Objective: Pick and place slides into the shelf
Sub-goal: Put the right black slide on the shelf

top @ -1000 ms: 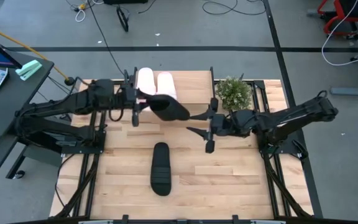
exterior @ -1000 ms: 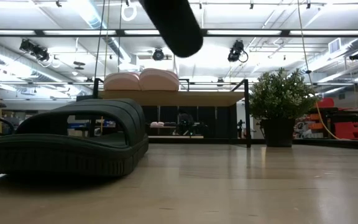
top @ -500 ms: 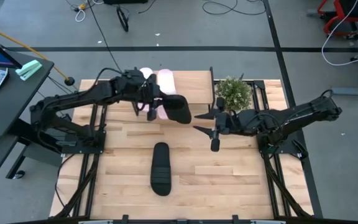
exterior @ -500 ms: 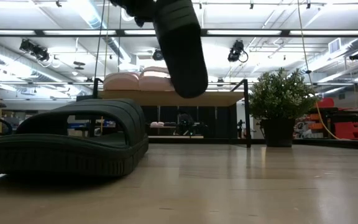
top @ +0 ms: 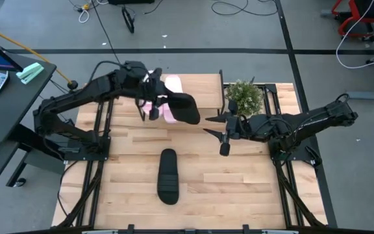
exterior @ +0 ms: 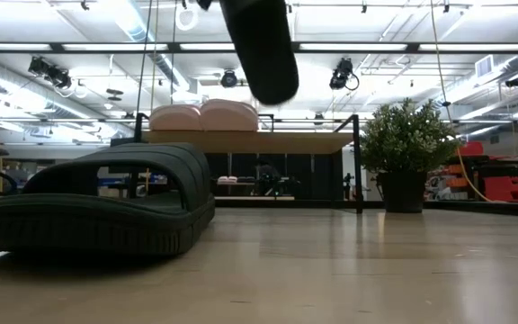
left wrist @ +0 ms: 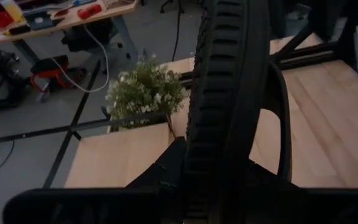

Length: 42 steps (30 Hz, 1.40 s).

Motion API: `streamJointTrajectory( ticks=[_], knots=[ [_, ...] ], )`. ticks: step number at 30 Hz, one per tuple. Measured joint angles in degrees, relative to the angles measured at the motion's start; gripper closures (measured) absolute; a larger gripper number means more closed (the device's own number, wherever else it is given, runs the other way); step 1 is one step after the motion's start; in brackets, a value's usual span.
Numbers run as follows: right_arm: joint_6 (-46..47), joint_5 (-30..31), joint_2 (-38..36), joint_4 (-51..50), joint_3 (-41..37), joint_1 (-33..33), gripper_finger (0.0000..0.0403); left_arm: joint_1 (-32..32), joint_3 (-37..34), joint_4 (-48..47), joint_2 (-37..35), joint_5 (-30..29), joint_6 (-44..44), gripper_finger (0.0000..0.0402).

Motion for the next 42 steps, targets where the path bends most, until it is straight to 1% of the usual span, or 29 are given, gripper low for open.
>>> streamJointTrajectory(
  ticks=[4, 6, 10, 14, 18, 21, 24, 26, 31, 33, 36, 39, 42],
  knots=[
    [0.0, 0.4, 0.0, -0.6, 0.0, 0.0, 0.0229, 1.9, 5.0, -4.5, 0.5, 1.4, 0.4, 0.0338],
    [0.2, 0.4, 0.0, -0.6, 0.0, 0.0, 0.0229, 2.9, 6.8, -4.7, 1.0, 1.8, 0.0, 0.0338],
    [0.3, 0.4, 0.0, -0.6, 0.0, 0.0, 0.0229, 6.1, 11.7, -8.5, 3.4, 7.2, -0.2, 0.0338],
    [0.2, 0.4, 0.0, -0.6, 0.0, 0.0, 0.0229, 8.3, 18.7, -14.9, 8.0, 8.0, -0.1, 0.0338],
    [0.0, 0.4, 0.0, -0.6, 0.0, -0.3, 0.0229, 9.8, 25.9, -21.0, 13.9, 10.0, -2.9, 0.0338],
    [0.0, 0.4, 0.0, -0.7, 0.0, -0.8, 0.0229, 10.5, 30.9, -22.0, 18.1, 14.5, -5.0, 0.0338],
    [0.0, 0.4, 0.0, -0.8, 0.0, -1.2, 0.0229, 11.4, 36.6, -22.3, 22.2, 21.2, -7.3, 0.0338],
    [0.0, 0.4, 0.0, -1.1, 0.0, -1.3, 0.0229, 12.1, 40.8, -24.2, 24.8, 23.7, -7.9, 0.0338],
    [0.5, 0.3, 0.1, -2.2, 0.0, -1.2, 0.0229, 14.3, 49.7, -34.9, 30.6, 23.5, -5.2, 0.0338],
    [0.5, 0.3, 0.5, -2.4, 0.0, -1.3, 0.0229, 14.9, 50.2, -37.5, 31.8, 23.5, -3.3, 0.0338],
    [0.4, 0.2, 1.4, -3.4, -0.1, -1.3, 0.0229, 16.3, 50.3, -38.0, 32.7, 24.3, -1.6, 0.0338],
    [-0.6, 0.3, 2.6, -5.0, -0.1, -1.2, 0.0229, 18.0, 50.3, -39.6, 33.8, 27.5, -1.0, 0.0338],
    [-5.1, 0.4, 4.5, -6.3, -0.1, -1.2, 0.0229, 19.1, 50.3, -40.6, 34.8, 31.1, -0.4, 0.0338]
  ],
)
